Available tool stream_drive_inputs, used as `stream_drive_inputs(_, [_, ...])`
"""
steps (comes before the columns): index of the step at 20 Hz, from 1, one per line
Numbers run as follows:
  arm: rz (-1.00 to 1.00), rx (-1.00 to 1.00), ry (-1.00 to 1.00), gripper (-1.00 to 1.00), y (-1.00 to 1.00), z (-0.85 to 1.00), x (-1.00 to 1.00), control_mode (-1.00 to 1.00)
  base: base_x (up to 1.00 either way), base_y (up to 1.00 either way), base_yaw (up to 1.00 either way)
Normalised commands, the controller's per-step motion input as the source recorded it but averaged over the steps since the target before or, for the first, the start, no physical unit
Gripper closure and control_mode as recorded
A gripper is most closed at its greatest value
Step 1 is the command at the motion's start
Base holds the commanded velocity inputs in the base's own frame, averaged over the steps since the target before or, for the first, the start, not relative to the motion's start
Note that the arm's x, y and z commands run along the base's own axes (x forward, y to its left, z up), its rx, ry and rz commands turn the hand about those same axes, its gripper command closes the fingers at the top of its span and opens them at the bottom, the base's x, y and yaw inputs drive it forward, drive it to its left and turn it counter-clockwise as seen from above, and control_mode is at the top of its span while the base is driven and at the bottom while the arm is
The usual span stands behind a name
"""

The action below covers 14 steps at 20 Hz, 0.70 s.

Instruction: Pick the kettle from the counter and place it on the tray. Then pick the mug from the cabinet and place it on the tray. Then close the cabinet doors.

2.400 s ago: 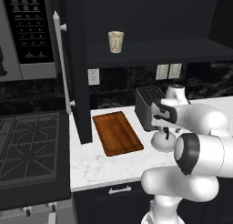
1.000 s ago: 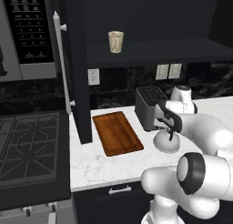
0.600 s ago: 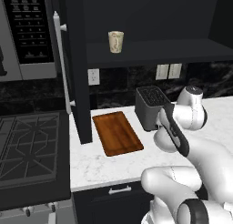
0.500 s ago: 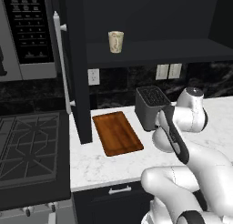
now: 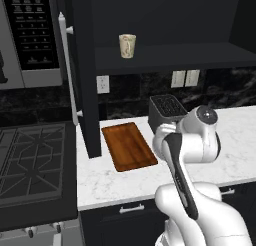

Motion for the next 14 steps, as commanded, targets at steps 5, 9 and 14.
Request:
stream_drive_inputs(5, [0.00,-0.04,-0.30,1.00,0.69,0.39,0.02,-1.00,0.00,0.00,0.00])
stream_drive_inputs(9, [0.01,-0.03,-0.26,1.00,0.53,0.30,0.30,-1.00,0.00,0.00,0.00])
stream_drive_inputs(14, [0.05,-0.01,-0.14,1.00,0.26,0.07,0.27,-1.00,0.00,0.00,0.00])
